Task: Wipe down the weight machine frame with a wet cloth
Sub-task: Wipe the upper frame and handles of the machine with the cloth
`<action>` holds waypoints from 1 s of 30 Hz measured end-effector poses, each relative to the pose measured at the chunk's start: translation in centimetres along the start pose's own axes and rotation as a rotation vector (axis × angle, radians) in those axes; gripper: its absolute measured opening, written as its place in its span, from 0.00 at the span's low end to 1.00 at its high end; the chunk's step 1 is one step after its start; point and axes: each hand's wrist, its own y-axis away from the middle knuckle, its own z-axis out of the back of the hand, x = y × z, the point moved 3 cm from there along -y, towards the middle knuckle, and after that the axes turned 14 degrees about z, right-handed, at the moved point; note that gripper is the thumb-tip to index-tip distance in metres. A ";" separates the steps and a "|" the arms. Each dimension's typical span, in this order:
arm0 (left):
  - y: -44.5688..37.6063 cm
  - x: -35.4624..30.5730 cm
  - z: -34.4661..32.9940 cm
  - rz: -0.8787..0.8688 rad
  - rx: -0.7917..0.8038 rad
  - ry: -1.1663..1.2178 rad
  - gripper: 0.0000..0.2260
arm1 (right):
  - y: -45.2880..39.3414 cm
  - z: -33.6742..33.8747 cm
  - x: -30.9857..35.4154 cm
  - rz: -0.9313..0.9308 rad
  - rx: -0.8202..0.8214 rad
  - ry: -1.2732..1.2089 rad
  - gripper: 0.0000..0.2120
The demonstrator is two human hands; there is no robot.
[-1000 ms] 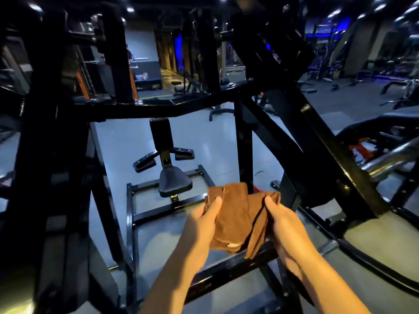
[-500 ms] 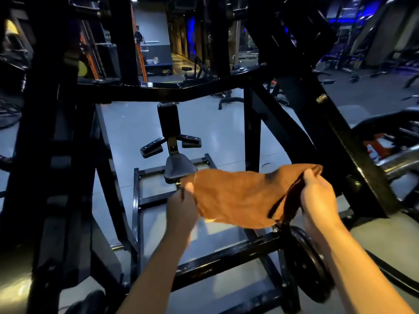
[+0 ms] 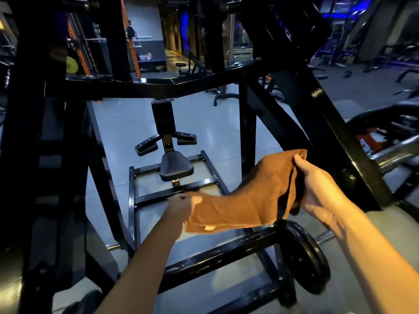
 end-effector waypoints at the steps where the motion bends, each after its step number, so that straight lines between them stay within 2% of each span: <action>1: 0.0 0.2 -0.6 -0.018 -0.014 -0.090 0.34 | 0.2 -0.7 0.5 -0.019 0.033 0.031 0.19; 2: 0.6 0.2 -1.6 -0.041 0.016 -0.113 0.39 | 0.4 -1.4 0.9 -0.035 0.087 0.076 0.18; 4: 3.0 -0.6 -3.8 -0.128 0.119 -0.006 0.32 | 0.9 -2.5 1.2 -0.050 0.213 0.205 0.17; 6: 3.9 -1.6 -6.3 -0.218 0.271 -0.015 0.23 | 1.4 -3.0 0.8 -0.048 0.302 0.291 0.17; 9: 5.5 -2.2 -8.0 -0.240 0.506 -0.273 0.22 | 1.9 -2.5 0.7 -0.073 0.411 0.330 0.20; 11: 5.2 -1.7 -8.2 -0.242 0.556 -0.433 0.26 | 2.1 -1.8 1.6 -0.061 0.475 0.375 0.21; 13: 4.9 -1.5 -8.4 -0.248 0.594 -0.491 0.20 | 2.0 -1.0 2.6 -0.021 0.535 0.483 0.21; 16: 5.3 -1.7 -9.0 -0.240 0.613 -0.467 0.13 | 1.4 -0.1 3.6 0.188 0.599 0.898 0.25; 18: 5.7 -2.0 -9.1 -0.259 0.592 -0.436 0.13 | 1.2 0.4 3.8 0.241 0.571 1.037 0.27; 20: 6.1 -2.3 -9.0 -0.261 0.590 -0.381 0.12 | 1.2 0.8 3.8 0.123 0.511 0.818 0.26; 22: 6.6 -2.5 -8.8 -0.218 0.650 -0.277 0.12 | 1.0 1.2 3.5 -0.038 0.374 0.365 0.23; 25: 7.6 -3.1 -8.9 -0.120 0.751 -0.031 0.14 | 1.9 1.4 0.0 -0.242 0.207 -0.329 0.33; 28: 6.4 -3.5 -9.2 -0.006 0.704 0.213 0.15 | 4.8 1.0 -5.9 -0.486 0.178 -0.627 0.42; 30: 5.0 -3.1 -9.1 0.031 0.657 0.261 0.17 | 6.0 0.5 -8.1 -0.586 0.206 -0.664 0.40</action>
